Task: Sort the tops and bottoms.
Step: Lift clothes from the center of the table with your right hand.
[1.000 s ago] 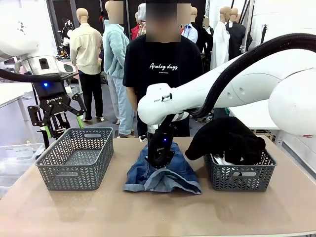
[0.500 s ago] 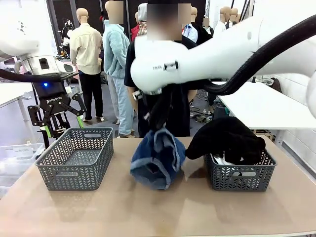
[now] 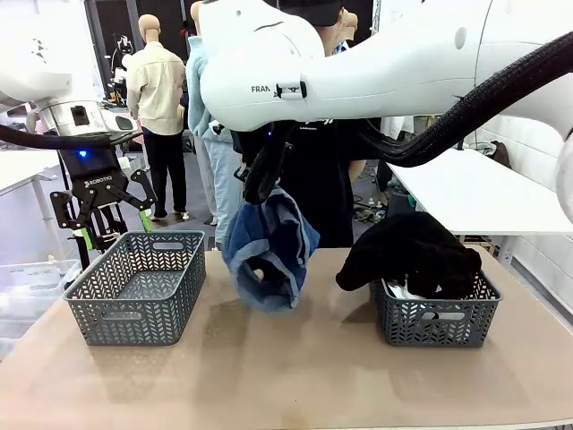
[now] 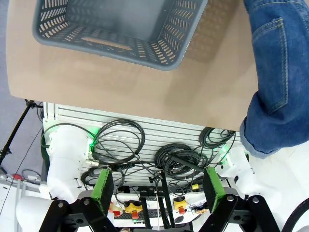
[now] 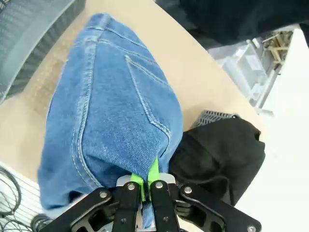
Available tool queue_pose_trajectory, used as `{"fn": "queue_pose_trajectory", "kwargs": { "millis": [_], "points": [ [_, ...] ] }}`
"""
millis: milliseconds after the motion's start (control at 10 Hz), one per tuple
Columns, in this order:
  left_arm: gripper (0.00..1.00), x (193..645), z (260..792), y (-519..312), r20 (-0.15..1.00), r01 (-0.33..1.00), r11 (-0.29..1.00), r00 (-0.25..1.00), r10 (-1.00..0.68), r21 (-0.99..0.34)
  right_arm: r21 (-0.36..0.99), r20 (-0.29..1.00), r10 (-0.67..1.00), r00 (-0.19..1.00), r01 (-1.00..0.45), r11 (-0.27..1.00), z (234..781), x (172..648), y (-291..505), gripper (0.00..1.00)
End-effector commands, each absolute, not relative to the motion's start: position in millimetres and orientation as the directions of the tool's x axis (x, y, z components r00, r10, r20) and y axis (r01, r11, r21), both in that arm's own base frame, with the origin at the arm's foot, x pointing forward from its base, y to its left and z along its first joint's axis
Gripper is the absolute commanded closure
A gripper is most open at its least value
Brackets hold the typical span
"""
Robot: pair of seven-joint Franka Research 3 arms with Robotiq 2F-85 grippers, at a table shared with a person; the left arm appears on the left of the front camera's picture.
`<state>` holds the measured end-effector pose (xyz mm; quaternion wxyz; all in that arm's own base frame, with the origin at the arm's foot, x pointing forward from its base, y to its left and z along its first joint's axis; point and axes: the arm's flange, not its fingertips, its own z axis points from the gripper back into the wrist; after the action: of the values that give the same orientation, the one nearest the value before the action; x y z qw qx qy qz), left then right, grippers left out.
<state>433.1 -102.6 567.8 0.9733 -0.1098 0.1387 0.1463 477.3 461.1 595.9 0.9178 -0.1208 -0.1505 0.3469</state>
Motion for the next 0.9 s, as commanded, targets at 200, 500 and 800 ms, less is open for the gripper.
{"fn": "queue_pose_trajectory", "kwargs": {
  "millis": [200, 500, 800],
  "points": [
    [0.04, 432, 570, -100, -0.309, -0.314, 0.933, 0.918, 0.250, -0.177, -0.326, 0.180, 0.667, 0.723, -0.596, 0.734, 594, 480, 457, 1.00],
    [0.04, 432, 570, -100, -0.309, -0.314, 0.933, 0.918, 0.250, -0.177, -0.404, 0.202, 0.666, 0.718, -0.559, 0.724, 616, 474, 459, 1.00],
    [0.04, 432, 570, -100, -0.309, -0.314, 0.933, 0.918, 0.250, -0.177, -0.576, 0.283, 0.648, 0.707, -0.414, 0.704, 719, 460, 452, 1.00]
  ]
}}
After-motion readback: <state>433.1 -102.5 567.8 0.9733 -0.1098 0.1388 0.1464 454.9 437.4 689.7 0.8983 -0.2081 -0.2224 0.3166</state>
